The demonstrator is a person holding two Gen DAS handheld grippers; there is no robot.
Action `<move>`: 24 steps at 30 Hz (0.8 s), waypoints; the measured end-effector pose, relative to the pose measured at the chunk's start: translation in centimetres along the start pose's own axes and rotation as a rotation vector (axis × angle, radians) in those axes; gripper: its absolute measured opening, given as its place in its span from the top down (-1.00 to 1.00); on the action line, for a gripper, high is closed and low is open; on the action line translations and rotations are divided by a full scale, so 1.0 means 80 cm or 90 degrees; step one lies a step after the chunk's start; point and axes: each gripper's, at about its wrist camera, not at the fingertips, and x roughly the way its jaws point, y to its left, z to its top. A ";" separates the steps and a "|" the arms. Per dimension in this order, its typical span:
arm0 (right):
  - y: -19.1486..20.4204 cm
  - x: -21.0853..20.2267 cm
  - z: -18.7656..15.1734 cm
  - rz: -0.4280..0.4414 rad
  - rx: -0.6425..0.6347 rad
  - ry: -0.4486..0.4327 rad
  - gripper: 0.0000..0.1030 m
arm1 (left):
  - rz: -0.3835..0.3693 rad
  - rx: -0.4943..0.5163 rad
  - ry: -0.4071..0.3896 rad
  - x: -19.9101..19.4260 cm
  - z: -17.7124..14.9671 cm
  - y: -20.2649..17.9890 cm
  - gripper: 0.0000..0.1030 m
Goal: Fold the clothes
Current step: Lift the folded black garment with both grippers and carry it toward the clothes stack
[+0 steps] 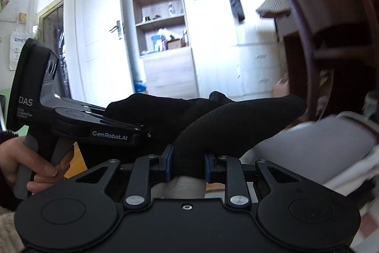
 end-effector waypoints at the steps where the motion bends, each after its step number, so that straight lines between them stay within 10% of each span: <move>1: -0.003 -0.002 0.004 -0.010 -0.005 -0.006 0.44 | -0.008 0.005 -0.004 0.005 0.008 -0.002 0.37; 15: -0.098 0.015 0.115 -0.141 -0.012 -0.042 0.44 | -0.123 0.006 -0.041 0.119 0.157 -0.006 0.36; 21: -0.163 0.051 0.111 -0.234 0.051 -0.066 0.37 | -0.174 -0.001 0.028 0.234 0.207 -0.013 0.03; 24: -0.221 0.091 0.062 -0.247 0.176 0.009 -0.30 | -0.155 0.000 0.136 0.323 0.181 -0.015 -0.24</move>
